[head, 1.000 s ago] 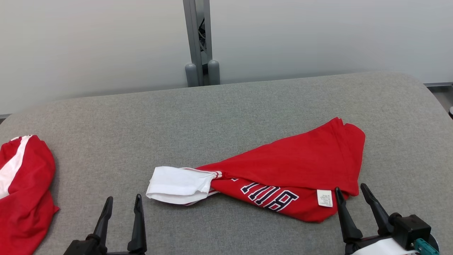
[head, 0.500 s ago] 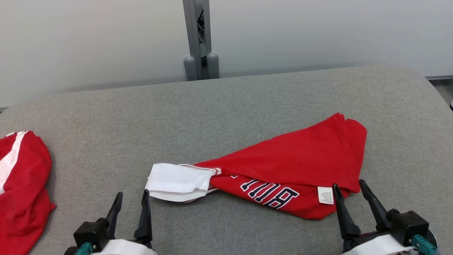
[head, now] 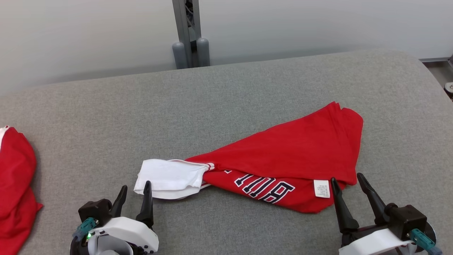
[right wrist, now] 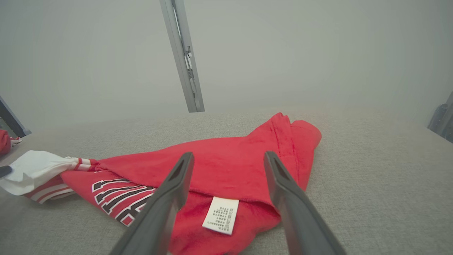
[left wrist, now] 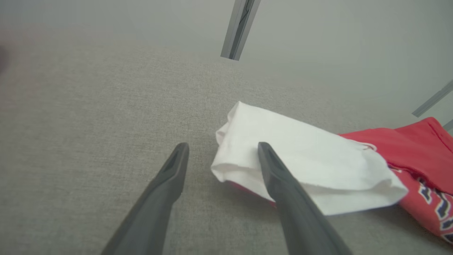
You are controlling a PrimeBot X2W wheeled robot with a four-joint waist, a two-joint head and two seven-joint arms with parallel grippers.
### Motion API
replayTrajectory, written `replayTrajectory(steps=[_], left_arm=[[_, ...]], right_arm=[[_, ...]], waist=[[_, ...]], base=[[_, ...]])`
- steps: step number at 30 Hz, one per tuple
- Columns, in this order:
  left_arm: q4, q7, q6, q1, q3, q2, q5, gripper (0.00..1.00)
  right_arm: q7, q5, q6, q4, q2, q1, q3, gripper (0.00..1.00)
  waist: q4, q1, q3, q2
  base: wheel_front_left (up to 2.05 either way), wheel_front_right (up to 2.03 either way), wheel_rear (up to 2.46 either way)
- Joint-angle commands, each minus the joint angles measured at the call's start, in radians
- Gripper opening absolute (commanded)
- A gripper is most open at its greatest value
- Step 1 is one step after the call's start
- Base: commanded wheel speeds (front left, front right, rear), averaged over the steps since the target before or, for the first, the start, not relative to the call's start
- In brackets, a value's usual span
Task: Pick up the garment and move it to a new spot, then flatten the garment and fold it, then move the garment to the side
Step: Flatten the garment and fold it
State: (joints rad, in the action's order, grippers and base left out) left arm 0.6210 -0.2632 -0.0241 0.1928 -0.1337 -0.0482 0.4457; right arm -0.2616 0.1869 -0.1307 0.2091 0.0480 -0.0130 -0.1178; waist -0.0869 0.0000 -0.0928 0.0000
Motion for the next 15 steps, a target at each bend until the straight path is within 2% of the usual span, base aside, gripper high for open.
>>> replayTrajectory(steps=[1, 5, 6, 7, 8, 9, 10, 11, 15], left_arm=[[0.028, -0.002, -0.010, 0.028, -0.002, -0.005, 0.008, 1.00], [0.096, -0.002, -0.025, 0.062, -0.011, -0.005, 0.019, 1.00], [0.107, -0.002, -0.034, 0.072, -0.015, -0.004, 0.024, 0.97], [0.112, -0.002, -0.037, 0.080, -0.016, -0.004, 0.025, 0.89], [0.112, -0.002, -0.037, 0.080, -0.016, -0.004, 0.025, 0.89], [0.119, -0.002, -0.041, 0.084, -0.019, -0.005, 0.020, 0.55], [0.114, -0.002, -0.044, 0.090, -0.016, -0.005, 0.012, 0.35], [0.108, -0.002, -0.045, 0.092, -0.010, -0.005, 0.011, 0.00], [0.051, -0.001, -0.023, 0.039, 0.009, -0.004, -0.001, 0.00]], right_arm=[[-0.005, -0.002, 0.000, -0.002, 0.005, -0.013, 0.002, 1.00], [-0.005, -0.003, 0.000, -0.004, 0.005, -0.023, 0.000, 1.00], [-0.006, -0.004, 0.000, -0.005, 0.005, -0.026, -0.001, 1.00], [-0.005, -0.004, 0.000, -0.006, 0.005, -0.027, 0.000, 1.00], [-0.005, -0.004, 0.000, -0.006, 0.005, -0.027, 0.000, 1.00], [-0.005, -0.006, 0.000, -0.006, 0.005, -0.028, 0.000, 1.00], [-0.005, -0.009, 0.000, -0.007, 0.005, -0.028, 0.001, 1.00], [-0.005, -0.012, 0.000, -0.008, 0.005, -0.027, 0.002, 1.00], [-0.006, -0.024, 0.000, -0.007, 0.005, -0.018, 0.019, 1.00]], waist=[[-0.003, 0.0000, -0.013, 0.0000], [-0.007, 0.0000, -0.032, 0.0000], [-0.008, 0.0000, -0.036, 0.0000], [-0.008, 0.0000, -0.039, 0.0000], [-0.008, 0.0000, -0.039, 0.0000], [-0.008, 0.0000, -0.041, 0.0000], [-0.009, 0.0000, -0.041, 0.0000], [-0.009, 0.0000, -0.042, 0.0000], [-0.012, 0.0000, -0.036, 0.0000]], base=[[0.00, 0.00, 0.00], [0.00, 0.00, 0.00], [0.00, 0.00, 0.00], [0.00, 0.00, 0.00], [0.00, 0.00, 0.00], [0.00, 0.00, 0.00], [0.00, 0.00, 0.00], [0.00, 0.00, 0.00], [0.00, 0.00, 0.00]])
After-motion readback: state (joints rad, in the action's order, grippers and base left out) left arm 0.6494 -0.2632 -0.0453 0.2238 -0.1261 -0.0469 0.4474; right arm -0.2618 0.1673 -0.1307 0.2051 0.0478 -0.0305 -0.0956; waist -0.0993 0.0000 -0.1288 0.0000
